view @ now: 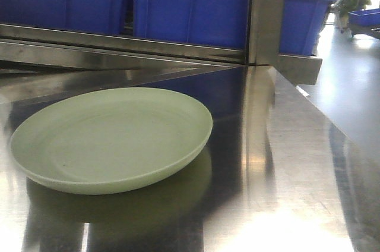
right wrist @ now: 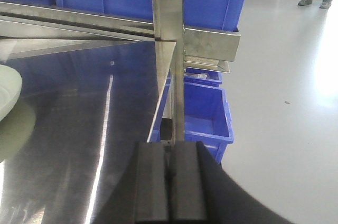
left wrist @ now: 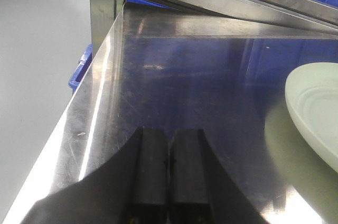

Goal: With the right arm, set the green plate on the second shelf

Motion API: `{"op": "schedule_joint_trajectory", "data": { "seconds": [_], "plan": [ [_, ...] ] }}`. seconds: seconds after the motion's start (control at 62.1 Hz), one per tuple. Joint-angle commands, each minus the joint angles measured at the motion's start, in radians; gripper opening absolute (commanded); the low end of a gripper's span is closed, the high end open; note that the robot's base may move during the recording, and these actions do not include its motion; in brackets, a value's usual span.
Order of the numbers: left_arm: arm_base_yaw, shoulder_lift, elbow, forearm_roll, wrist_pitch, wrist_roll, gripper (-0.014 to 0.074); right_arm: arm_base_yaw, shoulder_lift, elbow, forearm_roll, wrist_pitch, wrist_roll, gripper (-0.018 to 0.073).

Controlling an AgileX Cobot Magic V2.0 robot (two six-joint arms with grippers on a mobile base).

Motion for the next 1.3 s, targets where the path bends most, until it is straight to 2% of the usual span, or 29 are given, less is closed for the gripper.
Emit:
{"op": "schedule_joint_trajectory", "data": {
  "seconds": [0.0, 1.287],
  "plan": [
    [-0.006, -0.025, 0.032, -0.005, -0.069, -0.005, 0.0124, -0.005, -0.018, -0.007, -0.008, -0.083, 0.0, 0.0079],
    [-0.006, -0.025, 0.032, -0.005, -0.069, -0.005, 0.0124, -0.005, -0.018, -0.007, -0.008, -0.086, 0.0, 0.0079]
  ]
}}
